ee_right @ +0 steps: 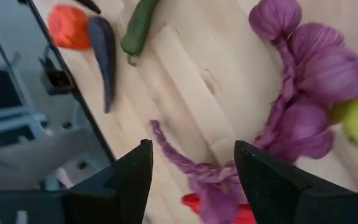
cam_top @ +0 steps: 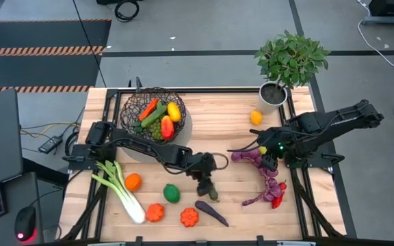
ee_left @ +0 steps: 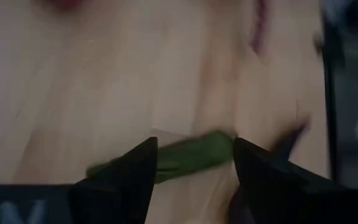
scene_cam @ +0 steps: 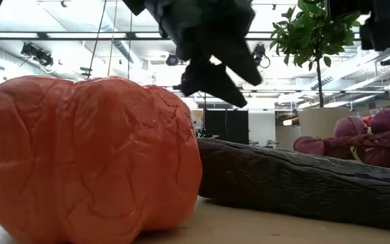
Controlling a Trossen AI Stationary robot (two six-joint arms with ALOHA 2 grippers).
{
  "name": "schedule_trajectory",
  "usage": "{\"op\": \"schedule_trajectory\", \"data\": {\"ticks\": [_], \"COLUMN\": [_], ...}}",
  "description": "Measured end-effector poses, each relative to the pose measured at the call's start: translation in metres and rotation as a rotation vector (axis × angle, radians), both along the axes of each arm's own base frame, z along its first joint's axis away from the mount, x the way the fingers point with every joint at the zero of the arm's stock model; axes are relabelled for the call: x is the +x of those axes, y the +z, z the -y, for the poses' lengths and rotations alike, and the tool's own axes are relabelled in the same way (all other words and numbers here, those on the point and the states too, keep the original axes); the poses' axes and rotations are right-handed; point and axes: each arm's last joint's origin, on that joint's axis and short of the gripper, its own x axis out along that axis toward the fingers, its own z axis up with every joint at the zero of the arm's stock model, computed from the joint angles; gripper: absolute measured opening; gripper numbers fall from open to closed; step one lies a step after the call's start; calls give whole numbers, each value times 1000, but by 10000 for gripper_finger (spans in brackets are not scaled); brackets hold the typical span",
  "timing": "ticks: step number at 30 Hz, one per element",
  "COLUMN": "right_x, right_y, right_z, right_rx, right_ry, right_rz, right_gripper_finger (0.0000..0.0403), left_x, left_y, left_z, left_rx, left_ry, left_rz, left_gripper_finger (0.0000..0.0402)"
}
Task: Build produce basket
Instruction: Put the green chili pepper into the black wire basket
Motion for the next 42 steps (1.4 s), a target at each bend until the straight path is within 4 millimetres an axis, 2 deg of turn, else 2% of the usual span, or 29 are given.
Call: {"op": "schedule_trajectory", "data": {"ticks": [7,12,19,23,30,34,37,42], "right_x": [0,8,14,9,6,6,6,6], "right_y": [6,10,10,10,11,12,12,12], "right_z": [-14,-30,-49,-57,-63,-63,-63,-63], "right_rx": [146,224,320,354,361,361,361,341], "right_ry": [-192,-308,-373,-384,-435,-442,-441,-429], "right_rz": [-5,60,54,19,41,58,59,72], "right_gripper_finger": [230,230,230,230,230,230,230,230], "left_x": [-11,-9,11,11,8,9,9,7], "left_y": [-3,-16,-34,-48,-55,-68,-69,-66], "left_z": [11,6,-8,-14,-13,-13,-13,-12], "left_rx": [380,523,627,622,601,583,563,535], "left_ry": [-565,-767,-813,-848,-940,-950,-913,-824], "left_rz": [61,66,171,115,104,73,56,16], "left_gripper_finger": [225,236,255,272,290,289,280,236]}}
